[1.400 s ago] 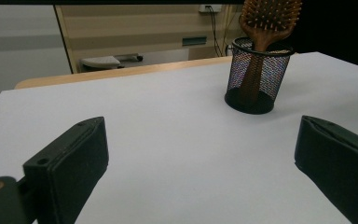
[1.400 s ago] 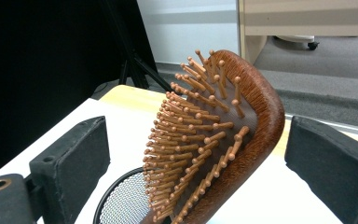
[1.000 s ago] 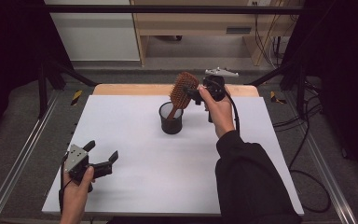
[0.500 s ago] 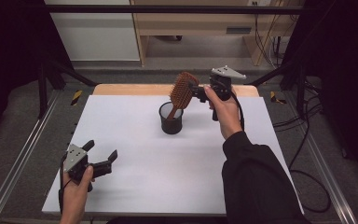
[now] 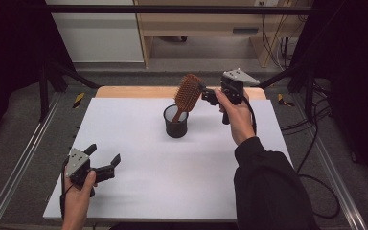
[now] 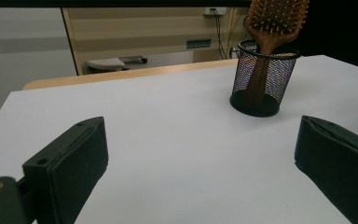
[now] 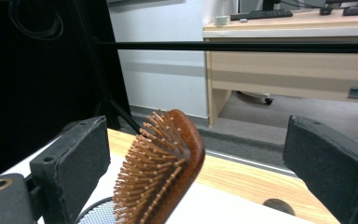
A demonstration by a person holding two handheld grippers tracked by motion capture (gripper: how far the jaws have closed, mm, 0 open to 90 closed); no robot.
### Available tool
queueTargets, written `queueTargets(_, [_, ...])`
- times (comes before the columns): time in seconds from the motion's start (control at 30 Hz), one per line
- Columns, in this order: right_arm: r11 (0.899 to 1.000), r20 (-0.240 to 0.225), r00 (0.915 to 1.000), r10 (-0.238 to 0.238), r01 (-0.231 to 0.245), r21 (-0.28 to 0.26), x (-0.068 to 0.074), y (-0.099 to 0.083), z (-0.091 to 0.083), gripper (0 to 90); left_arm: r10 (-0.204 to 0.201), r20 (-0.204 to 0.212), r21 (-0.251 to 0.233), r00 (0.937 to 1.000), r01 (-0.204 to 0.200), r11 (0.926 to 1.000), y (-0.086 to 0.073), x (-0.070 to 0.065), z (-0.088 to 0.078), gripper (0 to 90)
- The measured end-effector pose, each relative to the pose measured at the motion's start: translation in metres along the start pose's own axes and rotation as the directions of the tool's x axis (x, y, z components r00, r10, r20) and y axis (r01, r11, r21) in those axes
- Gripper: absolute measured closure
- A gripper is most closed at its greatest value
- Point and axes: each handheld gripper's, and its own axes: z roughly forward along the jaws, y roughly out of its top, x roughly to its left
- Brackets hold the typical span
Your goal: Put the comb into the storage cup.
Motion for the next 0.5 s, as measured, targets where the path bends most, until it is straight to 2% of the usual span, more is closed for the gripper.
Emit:
queueTargets(0.4, [0.999,0.008,0.9994,-0.035,0.035,-0.011,0.001,0.002,-0.01,6.3,-0.004,-0.004,-0.002,1.0,0.004,1.0,0.0,0.0,-0.001,2.9])
queueTargets(0.5, [0.999,0.01,0.9995,-0.031,0.031,-0.016,0.001,0.003,-0.013,6.3,-0.004,-0.005,-0.001,1.0,0.004,1.0,0.0,0.001,-0.001,2.9])
